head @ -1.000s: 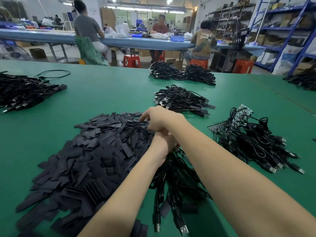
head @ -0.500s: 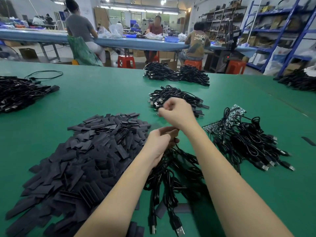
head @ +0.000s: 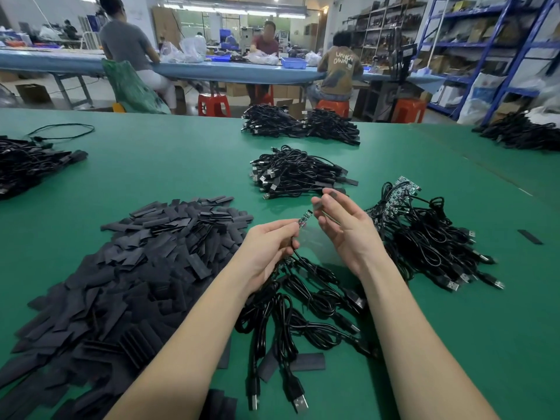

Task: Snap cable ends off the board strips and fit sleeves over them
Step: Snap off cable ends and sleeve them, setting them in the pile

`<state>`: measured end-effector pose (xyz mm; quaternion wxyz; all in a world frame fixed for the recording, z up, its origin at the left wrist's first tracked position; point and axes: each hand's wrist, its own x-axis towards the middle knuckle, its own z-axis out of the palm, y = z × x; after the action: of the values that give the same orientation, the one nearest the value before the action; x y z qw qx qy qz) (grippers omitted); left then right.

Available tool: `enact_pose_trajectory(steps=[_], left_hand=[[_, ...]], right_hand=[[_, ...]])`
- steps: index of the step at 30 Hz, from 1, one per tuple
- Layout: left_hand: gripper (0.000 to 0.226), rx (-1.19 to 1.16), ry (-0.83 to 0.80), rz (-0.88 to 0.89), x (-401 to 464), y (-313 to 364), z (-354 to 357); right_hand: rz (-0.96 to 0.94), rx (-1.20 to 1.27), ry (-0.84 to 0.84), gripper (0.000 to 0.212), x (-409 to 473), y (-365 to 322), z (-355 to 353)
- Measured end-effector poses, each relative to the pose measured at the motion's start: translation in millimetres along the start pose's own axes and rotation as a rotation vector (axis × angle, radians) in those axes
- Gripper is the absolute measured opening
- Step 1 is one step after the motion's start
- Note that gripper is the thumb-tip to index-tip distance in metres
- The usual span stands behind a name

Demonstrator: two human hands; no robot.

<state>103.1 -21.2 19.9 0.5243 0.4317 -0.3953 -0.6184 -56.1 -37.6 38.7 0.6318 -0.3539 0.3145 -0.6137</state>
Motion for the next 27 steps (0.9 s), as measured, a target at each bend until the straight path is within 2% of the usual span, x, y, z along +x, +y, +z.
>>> enact_pose_trajectory(steps=[4, 20, 23, 27], left_hand=[[0.017, 0.009, -0.067, -0.003, -2, 2, 0], [0.018, 0.059, -0.110, 0.016, -2, 1, -2], [0.016, 0.043, -0.123, 0.017, -2, 0, -2], [0.016, 0.067, -0.165, 0.018, -4, 1, -3]], right_hand=[[-0.035, -0.020, -0.016, 0.037, -1, -3, -3], [-0.196, -0.262, -0.009, 0.015, 1, 2, -6], [-0.140, -0.257, -0.031, 0.017, -2, -2, -8], [0.046, -0.231, -0.109, 0.017, -5, -13, -15]])
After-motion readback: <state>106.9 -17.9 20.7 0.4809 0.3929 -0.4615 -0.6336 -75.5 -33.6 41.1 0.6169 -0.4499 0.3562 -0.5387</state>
